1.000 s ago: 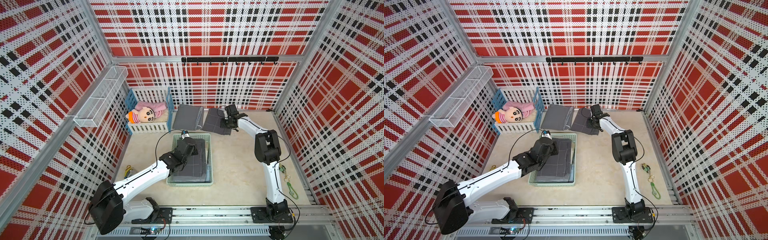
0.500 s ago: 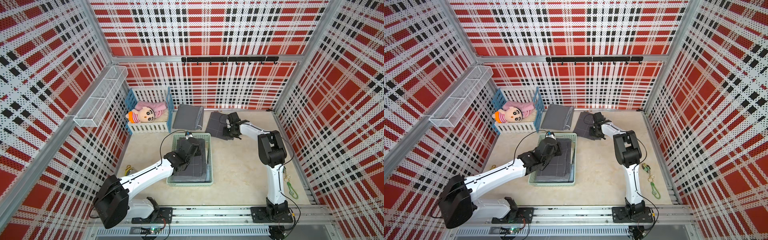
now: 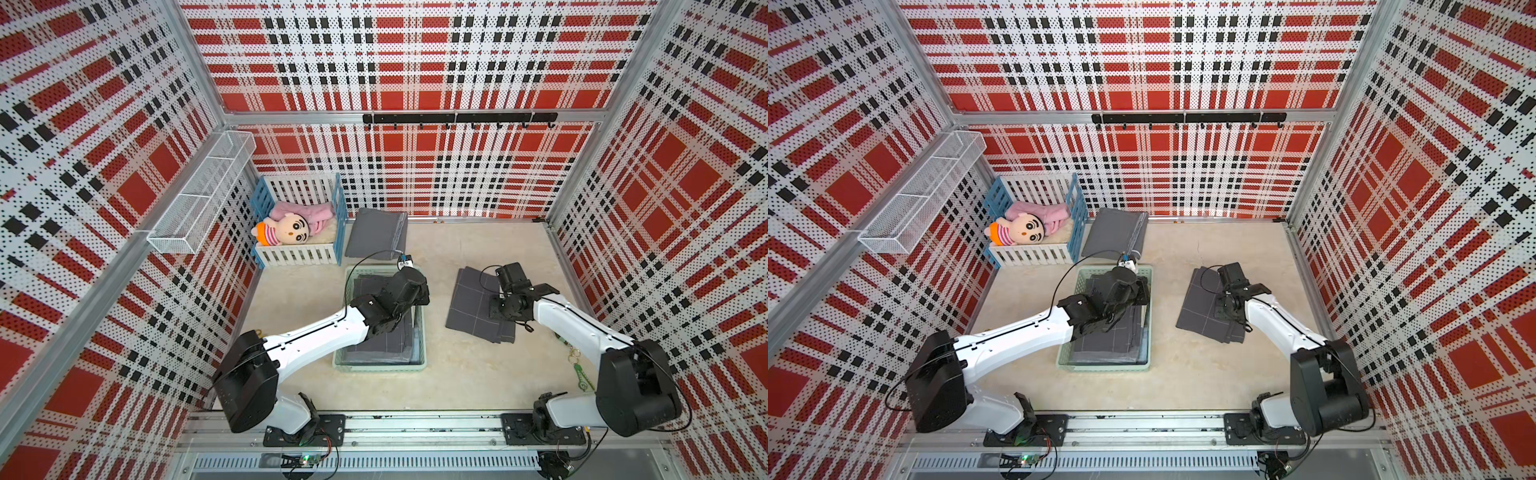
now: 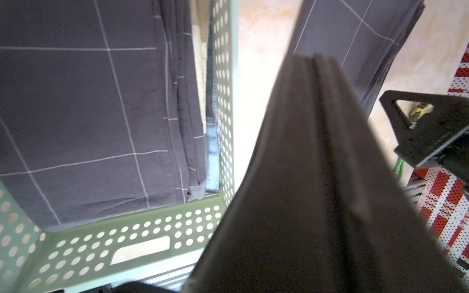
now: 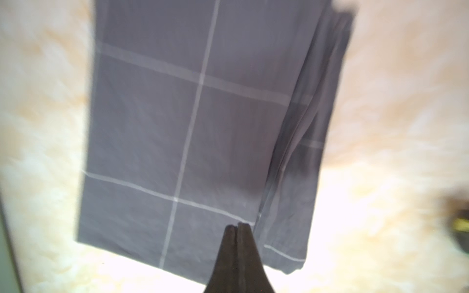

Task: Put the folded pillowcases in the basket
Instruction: Move the pillowcase to the center of the board.

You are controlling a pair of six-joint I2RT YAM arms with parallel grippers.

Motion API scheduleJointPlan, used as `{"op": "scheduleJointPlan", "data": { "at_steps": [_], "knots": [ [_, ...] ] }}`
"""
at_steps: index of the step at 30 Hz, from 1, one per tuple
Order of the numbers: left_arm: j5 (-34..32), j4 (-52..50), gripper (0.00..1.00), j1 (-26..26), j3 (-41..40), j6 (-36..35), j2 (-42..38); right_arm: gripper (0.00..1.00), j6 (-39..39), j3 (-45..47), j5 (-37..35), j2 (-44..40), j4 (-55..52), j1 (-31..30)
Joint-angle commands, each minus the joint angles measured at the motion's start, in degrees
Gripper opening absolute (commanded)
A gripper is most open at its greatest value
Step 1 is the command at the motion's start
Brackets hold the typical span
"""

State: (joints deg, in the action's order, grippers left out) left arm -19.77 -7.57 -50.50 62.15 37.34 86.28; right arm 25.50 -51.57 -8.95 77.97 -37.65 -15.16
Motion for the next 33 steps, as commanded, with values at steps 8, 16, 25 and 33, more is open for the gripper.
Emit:
{"op": "scheduleJointPlan", "data": {
  "at_steps": [8,16,25,33],
  "knots": [
    [6.3,1.2,0.16,-0.8,14.0,0.3,15.4,0.00,-0.2,-9.6,6.9,18.1,9.3,0.2],
    [8.2,1.2,0.31,2.5,15.8,3.3,17.5,0.00,3.0,-7.7,9.3,27.0,12.9,-5.6],
    [15.3,1.0,0.31,4.3,19.1,5.8,23.6,0.00,5.1,7.3,6.4,12.9,13.0,-10.1],
    [15.1,-2.7,0.40,1.4,26.1,6.0,30.8,0.26,4.4,-2.5,-1.7,7.6,4.6,-10.0]
  ]
}}
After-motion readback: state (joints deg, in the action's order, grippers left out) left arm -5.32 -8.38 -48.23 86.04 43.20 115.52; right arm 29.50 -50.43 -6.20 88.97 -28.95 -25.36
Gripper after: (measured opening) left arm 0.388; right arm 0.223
